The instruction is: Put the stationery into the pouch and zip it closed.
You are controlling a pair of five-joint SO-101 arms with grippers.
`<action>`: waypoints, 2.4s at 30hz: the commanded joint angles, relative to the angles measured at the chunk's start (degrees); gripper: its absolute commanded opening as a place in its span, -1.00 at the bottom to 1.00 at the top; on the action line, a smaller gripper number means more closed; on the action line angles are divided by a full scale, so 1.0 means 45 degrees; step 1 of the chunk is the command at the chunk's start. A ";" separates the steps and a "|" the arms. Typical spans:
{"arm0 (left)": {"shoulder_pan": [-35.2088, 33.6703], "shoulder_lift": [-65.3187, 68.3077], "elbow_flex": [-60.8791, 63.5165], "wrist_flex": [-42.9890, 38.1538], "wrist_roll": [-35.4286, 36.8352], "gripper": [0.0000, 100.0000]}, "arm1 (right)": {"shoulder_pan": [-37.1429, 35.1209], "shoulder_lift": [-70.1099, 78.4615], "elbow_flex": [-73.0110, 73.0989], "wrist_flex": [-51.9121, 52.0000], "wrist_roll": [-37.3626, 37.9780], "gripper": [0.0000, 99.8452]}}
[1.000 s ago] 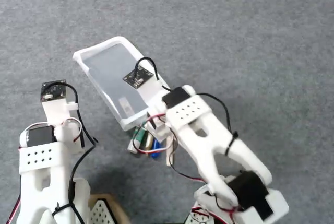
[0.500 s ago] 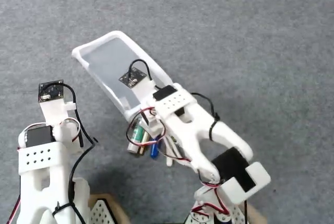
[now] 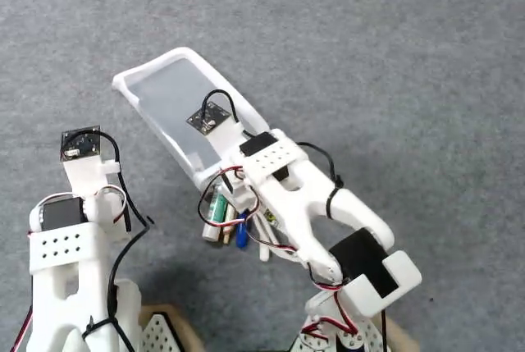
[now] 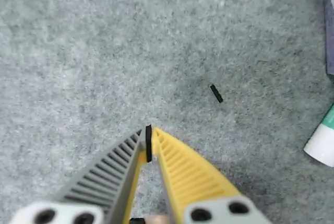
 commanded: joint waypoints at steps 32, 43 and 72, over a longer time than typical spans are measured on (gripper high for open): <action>0.0010 -0.0117 -0.2198 0.0371 0.0547 -0.42 | -0.2032 -0.3897 -0.5695 0.4317 0.0039 -0.98; 0.0772 -0.0137 -0.5226 0.2481 0.0801 -0.41 | -0.2598 -0.3897 -0.8449 0.4864 0.0137 -0.98; 0.0830 0.0000 -1.1751 0.3888 0.3126 -0.42 | -0.2598 -0.3878 -1.2474 0.6759 0.0039 -0.98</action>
